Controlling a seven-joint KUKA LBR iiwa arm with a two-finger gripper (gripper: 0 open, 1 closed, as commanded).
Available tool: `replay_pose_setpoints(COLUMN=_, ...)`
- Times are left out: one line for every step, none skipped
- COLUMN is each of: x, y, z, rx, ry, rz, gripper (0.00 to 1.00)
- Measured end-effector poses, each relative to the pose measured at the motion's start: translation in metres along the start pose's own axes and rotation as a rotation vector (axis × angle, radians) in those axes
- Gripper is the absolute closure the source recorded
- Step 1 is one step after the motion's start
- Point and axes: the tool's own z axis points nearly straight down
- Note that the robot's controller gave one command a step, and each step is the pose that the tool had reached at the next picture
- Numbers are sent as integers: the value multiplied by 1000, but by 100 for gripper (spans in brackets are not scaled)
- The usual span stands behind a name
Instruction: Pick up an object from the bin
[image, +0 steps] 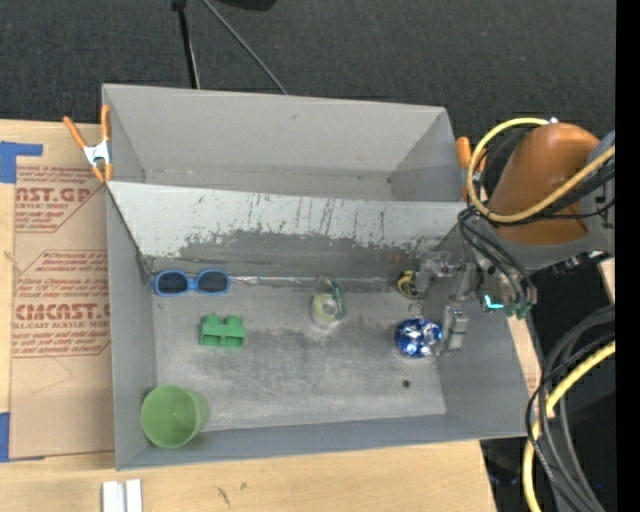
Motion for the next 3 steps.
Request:
replay_pose_setpoints(x=-2, y=1, z=-4, rx=1, ry=-7, rz=-1, gripper=100)
replay_pose_setpoints(x=-2, y=1, z=-4, rx=1, ry=-8, rz=-1, gripper=0)
replay_pose_setpoints(x=-9, y=-19, z=80, rx=1, ry=-10, rz=-24, gripper=0)
